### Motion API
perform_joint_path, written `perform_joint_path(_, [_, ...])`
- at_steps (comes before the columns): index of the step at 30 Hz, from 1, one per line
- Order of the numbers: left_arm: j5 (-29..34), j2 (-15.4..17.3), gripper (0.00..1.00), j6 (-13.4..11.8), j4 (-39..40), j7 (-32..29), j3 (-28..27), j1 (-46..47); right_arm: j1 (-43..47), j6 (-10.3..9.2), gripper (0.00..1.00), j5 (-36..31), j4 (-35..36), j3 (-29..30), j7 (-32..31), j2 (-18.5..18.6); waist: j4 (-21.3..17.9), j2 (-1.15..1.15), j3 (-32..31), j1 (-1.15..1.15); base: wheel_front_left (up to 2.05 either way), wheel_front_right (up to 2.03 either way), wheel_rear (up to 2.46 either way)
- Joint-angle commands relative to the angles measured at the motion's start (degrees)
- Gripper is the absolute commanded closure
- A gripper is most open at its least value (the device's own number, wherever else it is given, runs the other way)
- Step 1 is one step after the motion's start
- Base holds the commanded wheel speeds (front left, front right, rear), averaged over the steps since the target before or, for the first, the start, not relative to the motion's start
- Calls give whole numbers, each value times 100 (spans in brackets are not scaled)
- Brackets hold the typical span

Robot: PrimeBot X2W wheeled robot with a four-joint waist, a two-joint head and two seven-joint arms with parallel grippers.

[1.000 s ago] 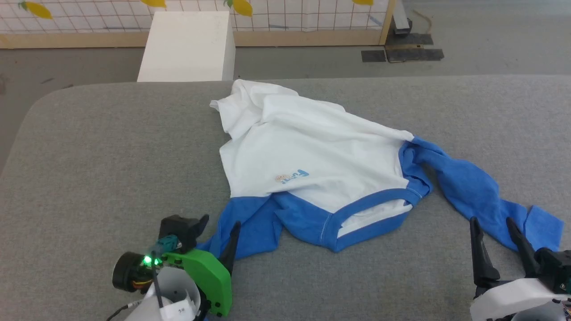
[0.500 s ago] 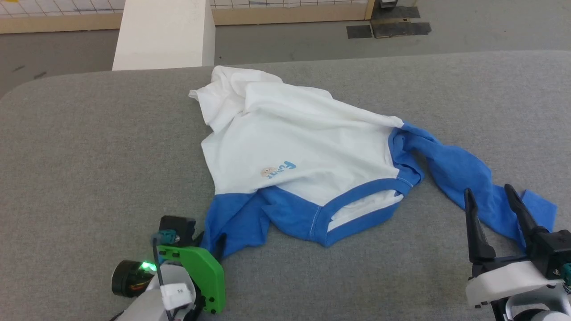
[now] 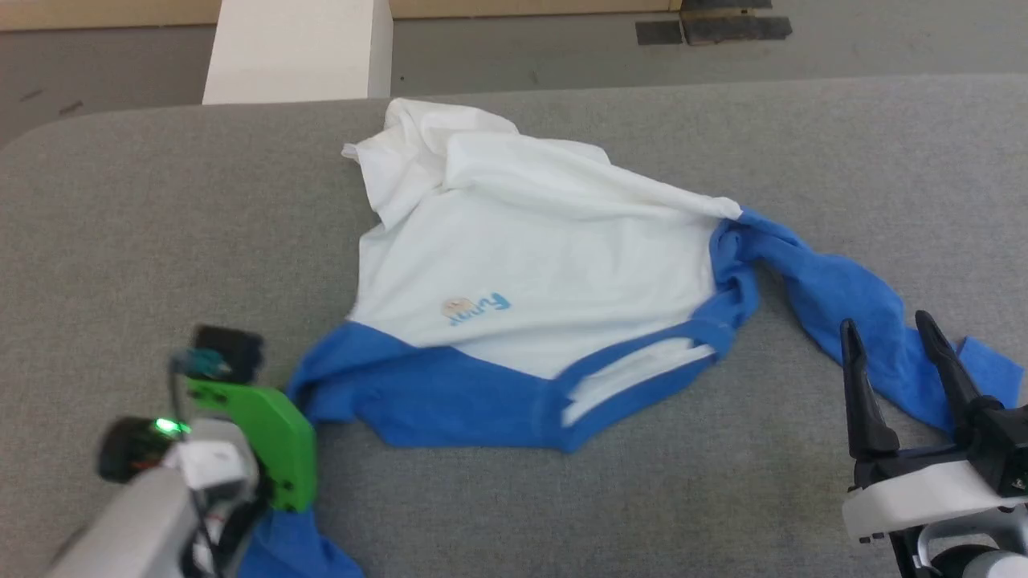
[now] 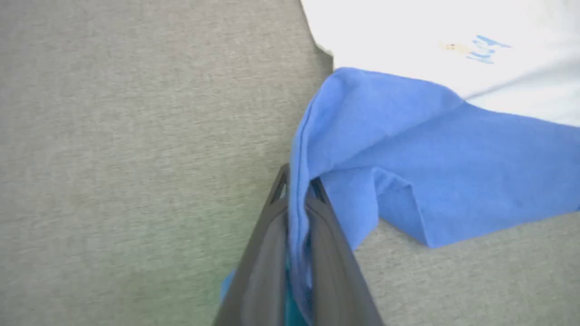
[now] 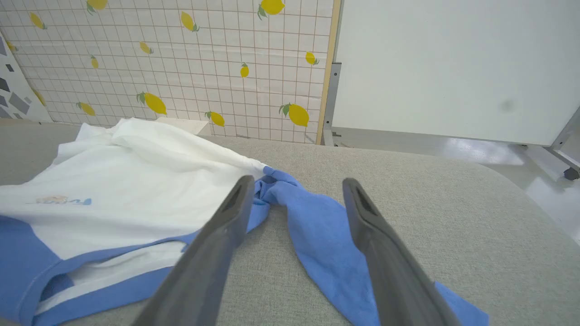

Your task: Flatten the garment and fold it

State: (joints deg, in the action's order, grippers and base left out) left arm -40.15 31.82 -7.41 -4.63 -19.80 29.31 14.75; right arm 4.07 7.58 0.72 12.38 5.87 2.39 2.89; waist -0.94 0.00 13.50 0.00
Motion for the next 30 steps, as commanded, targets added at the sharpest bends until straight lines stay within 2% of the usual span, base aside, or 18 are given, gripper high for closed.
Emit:
perform_joint_path(1, [15,174,100,-64,70,-94,-125,165,-120,-9,0,48,33,-7,-15,-2,-48,0,154,0,0,0,0])
perform_joint_path(4, [9,557,100,-93,116,-343,-284,252,-152,-9,0,78,32,9,-13,-2,-126,0,329,0,0,0,0])
perform_joint_path(6, [-26,652,98,-68,68,-339,-368,300,-183,-9,0,90,12,19,-5,-2,-171,0,423,0,0,0,0])
perform_joint_path(7, [-42,669,64,-59,14,-324,-397,318,-199,-9,0,92,4,17,1,-2,-189,0,459,0,0,0,0])
perform_joint_path(8, [-47,672,13,-48,-61,-285,-417,338,-218,-9,0,94,-8,18,10,-2,-208,0,488,0,0,0,0])
perform_joint_path(9, [-45,663,0,-37,-126,-242,-423,348,-231,-9,0,93,-20,17,16,-2,-221,0,505,0,0,0,0])
perform_joint_path(15, [-214,324,0,13,-161,435,-599,256,-211,-9,0,77,-133,35,33,-2,-194,0,350,0,0,0,0])
perform_joint_path(21, [-159,129,0,-63,783,1470,-846,-250,-97,-9,0,90,-144,64,22,-2,3,0,16,0,0,0,0])
perform_joint_path(23, [16,5,0,-237,1324,2005,-921,-570,-31,-9,0,118,-153,51,6,-2,133,0,-127,0,0,0,0])
perform_joint_path(26, [446,-173,0,-505,1734,2712,-930,-825,23,-9,0,154,-158,48,7,-2,248,0,-233,0,0,0,0])
perform_joint_path(30, [864,-680,0,-840,1990,3377,-929,-1161,80,-9,0,190,-170,55,19,-2,362,0,-353,0,0,0,0])
